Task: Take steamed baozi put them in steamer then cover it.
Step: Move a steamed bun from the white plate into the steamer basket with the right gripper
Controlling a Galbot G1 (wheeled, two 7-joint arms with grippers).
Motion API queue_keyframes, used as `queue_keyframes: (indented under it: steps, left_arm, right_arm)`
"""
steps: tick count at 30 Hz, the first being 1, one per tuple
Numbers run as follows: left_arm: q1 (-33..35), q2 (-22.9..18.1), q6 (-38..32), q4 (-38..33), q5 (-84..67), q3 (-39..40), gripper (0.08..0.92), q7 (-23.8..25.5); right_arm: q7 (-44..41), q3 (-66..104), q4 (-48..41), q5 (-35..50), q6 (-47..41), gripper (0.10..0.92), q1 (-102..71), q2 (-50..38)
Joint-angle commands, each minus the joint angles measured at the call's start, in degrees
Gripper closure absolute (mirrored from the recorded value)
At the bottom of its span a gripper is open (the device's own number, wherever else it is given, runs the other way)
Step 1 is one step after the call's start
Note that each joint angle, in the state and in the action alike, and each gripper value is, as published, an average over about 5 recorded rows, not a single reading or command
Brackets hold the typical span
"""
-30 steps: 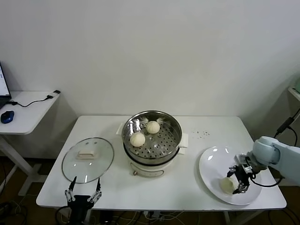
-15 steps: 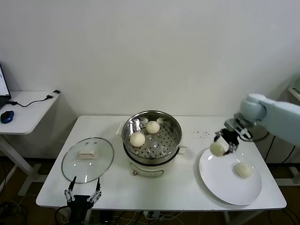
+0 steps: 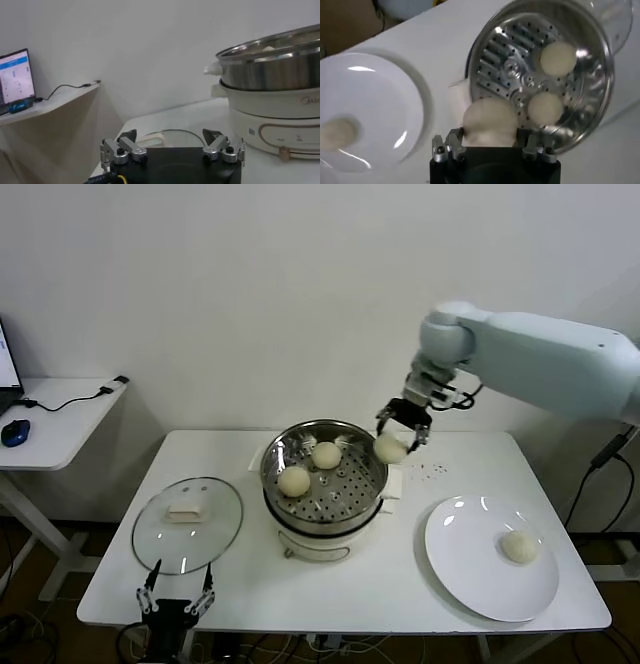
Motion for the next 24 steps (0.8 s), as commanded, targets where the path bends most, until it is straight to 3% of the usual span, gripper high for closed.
queue_keyframes:
  steps: [1,24]
  left_arm:
    - [0.1,0.1,0.1,-0.3,0.0,0.0,0.177,0.0]
    - [0.7,0.3,-0.1,0.4,-0.8,0.2,0.177,0.0]
  right_arm:
    - [0.0,1.8,-1.9,-4.2,7.1,0.338,-3.2,13.2]
    - [0.5,-1.5,-1.1,-5.8,7.8,0.338,-10.8,15.4]
